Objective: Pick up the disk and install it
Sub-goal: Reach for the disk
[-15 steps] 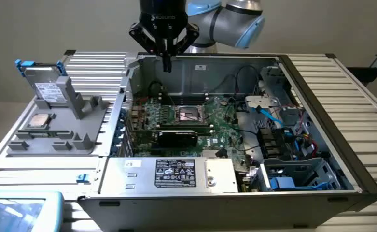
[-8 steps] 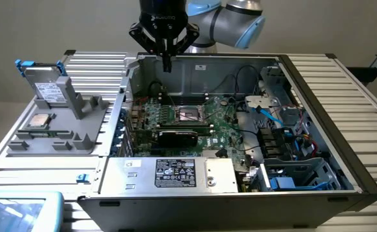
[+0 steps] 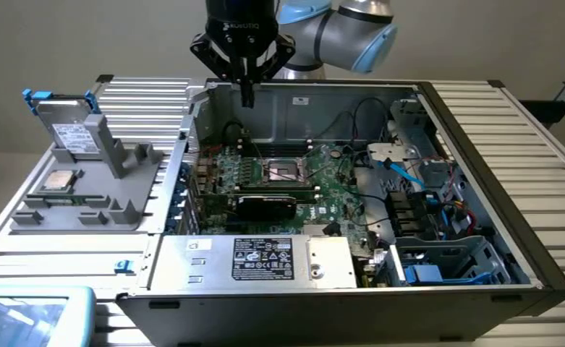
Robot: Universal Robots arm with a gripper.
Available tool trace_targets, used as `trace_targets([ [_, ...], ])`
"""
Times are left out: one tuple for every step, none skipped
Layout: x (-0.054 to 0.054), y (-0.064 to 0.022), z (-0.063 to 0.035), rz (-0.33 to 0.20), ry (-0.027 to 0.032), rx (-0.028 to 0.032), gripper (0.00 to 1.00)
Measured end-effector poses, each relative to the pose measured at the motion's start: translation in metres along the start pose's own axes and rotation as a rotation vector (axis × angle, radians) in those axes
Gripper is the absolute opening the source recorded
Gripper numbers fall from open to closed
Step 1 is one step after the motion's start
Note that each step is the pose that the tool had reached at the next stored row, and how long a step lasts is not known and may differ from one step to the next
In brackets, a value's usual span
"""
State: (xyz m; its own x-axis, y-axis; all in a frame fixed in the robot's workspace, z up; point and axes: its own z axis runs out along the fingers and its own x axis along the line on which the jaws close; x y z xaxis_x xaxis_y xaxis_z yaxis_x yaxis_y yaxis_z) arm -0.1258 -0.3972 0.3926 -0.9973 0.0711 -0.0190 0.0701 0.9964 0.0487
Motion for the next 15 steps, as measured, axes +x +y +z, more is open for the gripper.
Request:
trace_targets([
  [0.003, 0.0008, 0.0, 0.0, 0.0001, -0.0001, 0.11],
  [0.007, 0.0017, 0.0, 0.0, 0.0, -0.0001, 0.11],
  [0.01, 0.0026, 0.0, 0.0, 0.0, 0.0, 0.11],
  [0.014, 0.0036, -0.0001, 0.0, 0.0, 0.0, 0.11],
  [0.018, 0.0045, -0.0001, 0.0, 0.0001, 0.0, 0.11],
  [0.022, 0.0056, -0.0001, 0.0, 0.0, 0.0, 0.11],
  [0.026, 0.0066, -0.0001, 0.0, 0.0, 0.0, 0.11],
  [0.03, 0.0077, -0.0002, 0.0, 0.0, 0.0, 0.11],
  [0.034, 0.009, -0.0002, 0.0, 0.0, 0.0, 0.11],
  [0.037, 0.0103, -0.0002, 0.0, 0.0, 0.0, 0.11],
  [0.041, 0.0119, -0.0002, 0.0, 0.0001, 0.0, 0.11],
  [0.045, 0.0137, -0.0002, 0.0, 0.0001, 0.0, 0.11],
  [0.049, 0.0154, -0.0001, 0.0, 0.0, -0.0001, 0.11],
  [0.053, 0.0172, -0.0002, 0.0, 0.0, 0.0, 0.11],
  [0.056, 0.019, -0.0001, 0.0, 0.0, 0.0, 0.11],
])
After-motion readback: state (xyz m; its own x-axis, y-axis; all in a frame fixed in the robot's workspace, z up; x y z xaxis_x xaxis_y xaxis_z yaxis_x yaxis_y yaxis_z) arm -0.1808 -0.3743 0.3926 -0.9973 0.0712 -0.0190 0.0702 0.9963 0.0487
